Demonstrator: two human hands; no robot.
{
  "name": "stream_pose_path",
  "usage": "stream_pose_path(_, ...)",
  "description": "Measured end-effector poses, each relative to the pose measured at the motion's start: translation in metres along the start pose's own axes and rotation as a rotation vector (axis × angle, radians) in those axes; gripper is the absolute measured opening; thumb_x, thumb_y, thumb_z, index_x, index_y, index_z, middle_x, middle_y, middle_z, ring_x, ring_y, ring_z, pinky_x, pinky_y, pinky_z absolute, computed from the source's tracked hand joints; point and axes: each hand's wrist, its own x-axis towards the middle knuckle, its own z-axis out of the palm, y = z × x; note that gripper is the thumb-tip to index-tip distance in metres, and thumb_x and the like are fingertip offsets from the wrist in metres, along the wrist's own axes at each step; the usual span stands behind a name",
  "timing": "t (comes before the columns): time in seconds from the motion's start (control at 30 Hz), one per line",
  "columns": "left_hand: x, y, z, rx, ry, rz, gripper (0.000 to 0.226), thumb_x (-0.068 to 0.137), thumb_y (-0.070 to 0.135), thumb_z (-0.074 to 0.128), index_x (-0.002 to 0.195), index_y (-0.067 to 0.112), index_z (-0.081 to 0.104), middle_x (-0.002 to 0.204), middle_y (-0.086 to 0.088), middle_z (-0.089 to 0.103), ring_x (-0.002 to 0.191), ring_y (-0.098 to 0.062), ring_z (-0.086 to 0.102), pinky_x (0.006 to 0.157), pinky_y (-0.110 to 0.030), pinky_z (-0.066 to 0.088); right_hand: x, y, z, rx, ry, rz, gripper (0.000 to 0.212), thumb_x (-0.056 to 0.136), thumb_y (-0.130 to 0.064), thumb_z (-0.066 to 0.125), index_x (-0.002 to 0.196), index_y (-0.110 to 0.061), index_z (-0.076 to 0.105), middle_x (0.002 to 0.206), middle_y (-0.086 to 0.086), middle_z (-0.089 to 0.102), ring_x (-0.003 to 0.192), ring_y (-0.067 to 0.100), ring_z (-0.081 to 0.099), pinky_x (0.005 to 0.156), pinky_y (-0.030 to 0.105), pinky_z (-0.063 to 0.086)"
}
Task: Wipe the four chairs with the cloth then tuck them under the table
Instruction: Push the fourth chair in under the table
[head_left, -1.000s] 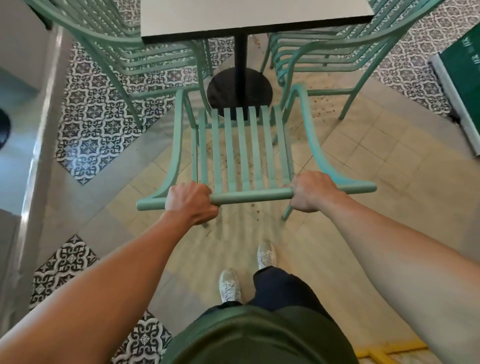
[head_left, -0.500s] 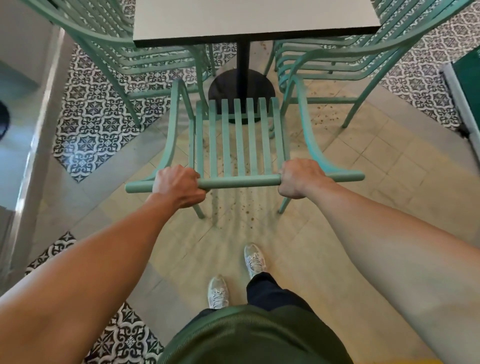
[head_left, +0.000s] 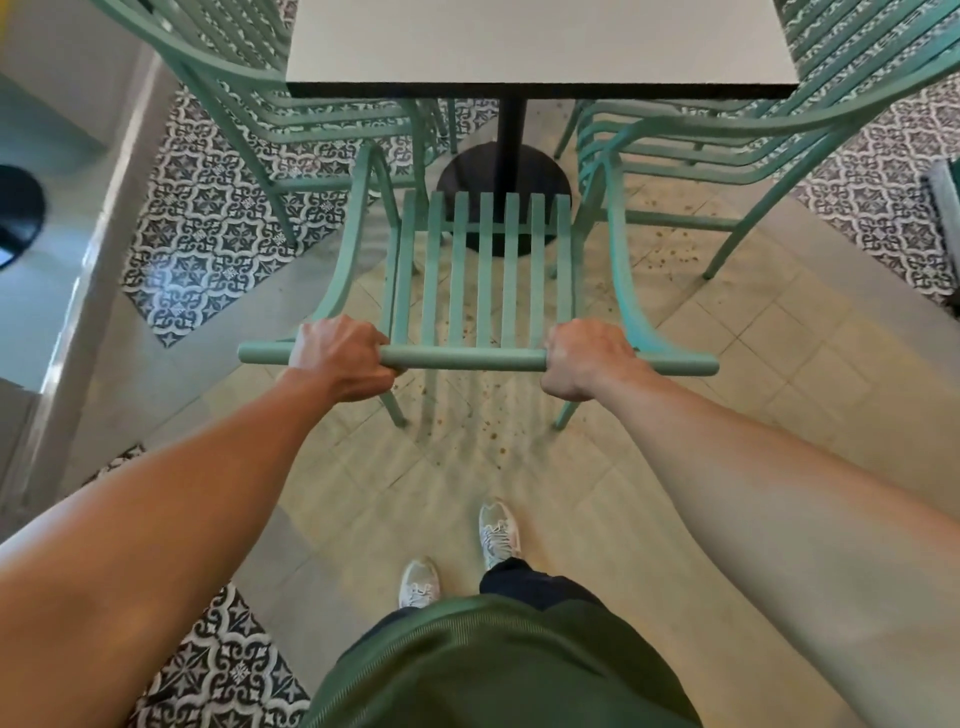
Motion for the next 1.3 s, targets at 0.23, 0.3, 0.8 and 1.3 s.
stream_pose_path(0.23, 0.001, -0.005, 0.0, -0.008, -0.01, -0.023, 0.032, 0.085, 0.058, 0.055, 0.085, 0.029, 0.07, 0.063, 0.006, 0.054, 0.061, -0.016, 0.053, 0.062, -0.03, 0.043, 0.006, -0.002, -0.003, 0.025, 0.01, -0.02, 0.013, 0.082, -0.025, 0.061, 0.094, -0.023, 0.057, 0.078, -0.003, 0.055, 0.066, 0.012, 0.047, 0.056, 0.028, 0.038)
stream_pose_path(0.3, 0.013, -0.005, -0.006, -0.016, 0.006, -0.024, 0.035, 0.086, 0.057, 0.055, 0.083, 0.026, 0.071, 0.061, 0.005, 0.053, 0.057, -0.014, 0.05, 0.061, -0.029, 0.041, 0.018, 0.002, -0.01, 0.013, 0.03, -0.021, 0.011, 0.082, -0.026, 0.061, 0.092, -0.022, 0.057, 0.077, -0.002, 0.055, 0.066, 0.013, 0.048, 0.057, 0.029, 0.039)
stream_pose_path(0.8, 0.072, 0.001, -0.025, 0.011, 0.095, 0.019, 0.039, 0.084, 0.06, 0.057, 0.095, 0.027, 0.075, 0.061, 0.005, 0.051, 0.057, -0.014, 0.048, 0.049, -0.025, 0.031, 0.071, 0.025, -0.031, -0.061, 0.065, 0.025, 0.014, 0.081, -0.033, 0.061, 0.089, -0.022, 0.059, 0.076, 0.0, 0.057, 0.068, 0.016, 0.055, 0.061, 0.03, 0.051)
stream_pose_path(1.3, 0.021, 0.053, 0.036, -0.253, 0.374, -0.193, 0.092, 0.08, 0.04, 0.061, 0.155, 0.013, 0.014, 0.161, -0.019, 0.002, 0.148, -0.036, -0.001, 0.117, -0.06, -0.004, 0.024, 0.003, 0.05, 0.124, 0.649, 0.119, 0.077, 0.079, -0.013, 0.042, 0.151, -0.004, 0.016, 0.156, 0.026, 0.012, 0.145, 0.043, 0.008, 0.116, 0.058, -0.002)
